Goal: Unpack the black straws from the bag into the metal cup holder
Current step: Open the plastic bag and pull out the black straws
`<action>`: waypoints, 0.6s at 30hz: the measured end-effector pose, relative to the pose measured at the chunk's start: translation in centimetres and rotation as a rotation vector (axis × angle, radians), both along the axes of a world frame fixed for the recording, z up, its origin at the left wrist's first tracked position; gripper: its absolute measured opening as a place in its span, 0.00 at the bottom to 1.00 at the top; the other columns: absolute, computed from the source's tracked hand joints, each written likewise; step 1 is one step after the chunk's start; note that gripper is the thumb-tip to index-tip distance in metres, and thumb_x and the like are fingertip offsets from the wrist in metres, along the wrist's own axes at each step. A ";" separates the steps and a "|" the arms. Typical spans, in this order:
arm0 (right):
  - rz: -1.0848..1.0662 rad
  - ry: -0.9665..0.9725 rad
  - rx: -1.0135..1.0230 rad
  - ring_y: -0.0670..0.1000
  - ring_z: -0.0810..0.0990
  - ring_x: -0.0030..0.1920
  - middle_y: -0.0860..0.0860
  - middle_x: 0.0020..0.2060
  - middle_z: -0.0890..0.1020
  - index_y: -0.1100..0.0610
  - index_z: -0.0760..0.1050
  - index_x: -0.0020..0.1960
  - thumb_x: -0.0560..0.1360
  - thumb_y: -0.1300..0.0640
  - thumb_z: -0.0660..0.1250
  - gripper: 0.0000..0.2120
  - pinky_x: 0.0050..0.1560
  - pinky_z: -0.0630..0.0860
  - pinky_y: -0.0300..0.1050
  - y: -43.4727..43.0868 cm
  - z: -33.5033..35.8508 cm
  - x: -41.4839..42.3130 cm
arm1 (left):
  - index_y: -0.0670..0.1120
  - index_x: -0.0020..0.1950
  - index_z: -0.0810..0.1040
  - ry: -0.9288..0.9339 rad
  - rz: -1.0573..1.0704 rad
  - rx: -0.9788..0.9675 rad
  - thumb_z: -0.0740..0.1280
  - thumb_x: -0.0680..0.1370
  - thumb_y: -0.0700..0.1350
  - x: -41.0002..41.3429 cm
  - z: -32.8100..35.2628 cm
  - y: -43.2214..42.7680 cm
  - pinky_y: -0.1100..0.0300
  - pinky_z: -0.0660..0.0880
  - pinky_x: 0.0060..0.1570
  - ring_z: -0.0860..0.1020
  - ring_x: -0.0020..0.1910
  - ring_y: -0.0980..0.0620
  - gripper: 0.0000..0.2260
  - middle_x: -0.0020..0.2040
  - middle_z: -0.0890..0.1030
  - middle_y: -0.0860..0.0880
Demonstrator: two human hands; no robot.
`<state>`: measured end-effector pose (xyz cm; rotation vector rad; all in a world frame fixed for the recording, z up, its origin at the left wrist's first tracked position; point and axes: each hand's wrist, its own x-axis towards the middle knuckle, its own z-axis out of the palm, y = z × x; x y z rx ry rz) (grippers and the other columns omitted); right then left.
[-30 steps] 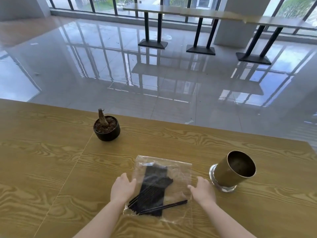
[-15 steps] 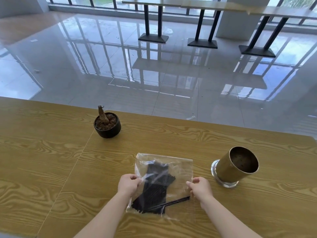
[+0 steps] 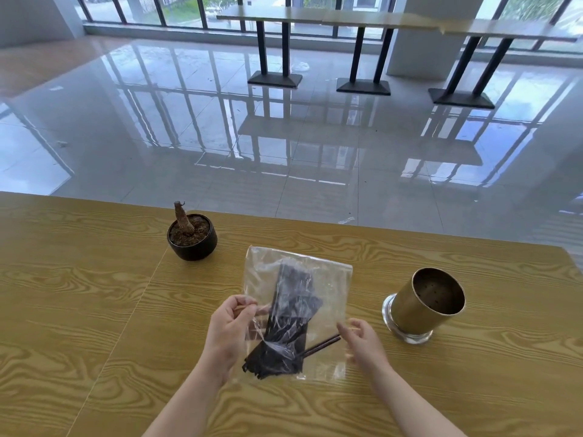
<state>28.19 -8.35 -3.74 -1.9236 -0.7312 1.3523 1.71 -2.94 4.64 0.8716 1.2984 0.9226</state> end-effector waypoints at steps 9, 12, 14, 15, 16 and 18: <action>-0.174 0.214 0.246 0.52 0.84 0.37 0.57 0.36 0.86 0.66 0.80 0.51 0.80 0.59 0.68 0.09 0.40 0.81 0.44 2.4 5.4 0.1 | 0.42 0.55 0.75 -0.118 0.015 0.021 0.63 0.82 0.40 -1.2 3.0 0.2 0.45 0.82 0.44 0.85 0.51 0.37 0.04 0.53 0.86 0.38; -0.177 0.232 0.273 0.53 0.85 0.38 0.58 0.37 0.86 0.64 0.81 0.51 0.80 0.59 0.68 0.08 0.40 0.81 0.42 2.5 7.3 0.3 | 0.44 0.64 0.74 -0.271 -0.058 -0.023 0.70 0.78 0.41 -1.6 3.7 -0.3 0.50 0.83 0.44 0.83 0.57 0.38 0.16 0.58 0.84 0.38; -0.160 0.189 0.296 0.53 0.86 0.38 0.58 0.38 0.86 0.63 0.81 0.53 0.79 0.59 0.68 0.08 0.40 0.82 0.42 2.4 8.6 0.4 | 0.46 0.67 0.74 -0.306 -0.108 -0.027 0.71 0.75 0.35 -1.4 4.0 -0.5 0.48 0.83 0.46 0.82 0.57 0.34 0.21 0.59 0.83 0.36; -0.143 0.136 0.315 0.52 0.86 0.38 0.57 0.40 0.86 0.62 0.79 0.57 0.79 0.58 0.69 0.09 0.41 0.82 0.43 2.4 9.2 0.3 | 0.46 0.67 0.74 -0.296 -0.116 -0.018 0.70 0.75 0.32 -1.3 4.1 -0.6 0.47 0.83 0.46 0.83 0.56 0.34 0.22 0.58 0.83 0.36; -0.116 0.058 0.334 0.52 0.86 0.40 0.56 0.45 0.86 0.60 0.77 0.61 0.79 0.56 0.69 0.13 0.43 0.83 0.45 2.4 9.8 0.1 | 0.46 0.67 0.74 -0.280 -0.114 -0.009 0.68 0.76 0.30 -1.1 4.3 -0.6 0.47 0.83 0.46 0.83 0.55 0.34 0.22 0.58 0.83 0.36; -0.023 -0.234 0.383 0.51 0.84 0.50 0.52 0.58 0.80 0.55 0.69 0.71 0.77 0.51 0.71 0.25 0.52 0.82 0.51 2.3 10.8 -0.2 | 0.47 0.67 0.75 -0.254 -0.099 0.013 0.65 0.77 0.29 -0.7 4.7 -0.7 0.51 0.83 0.44 0.84 0.54 0.36 0.22 0.57 0.84 0.38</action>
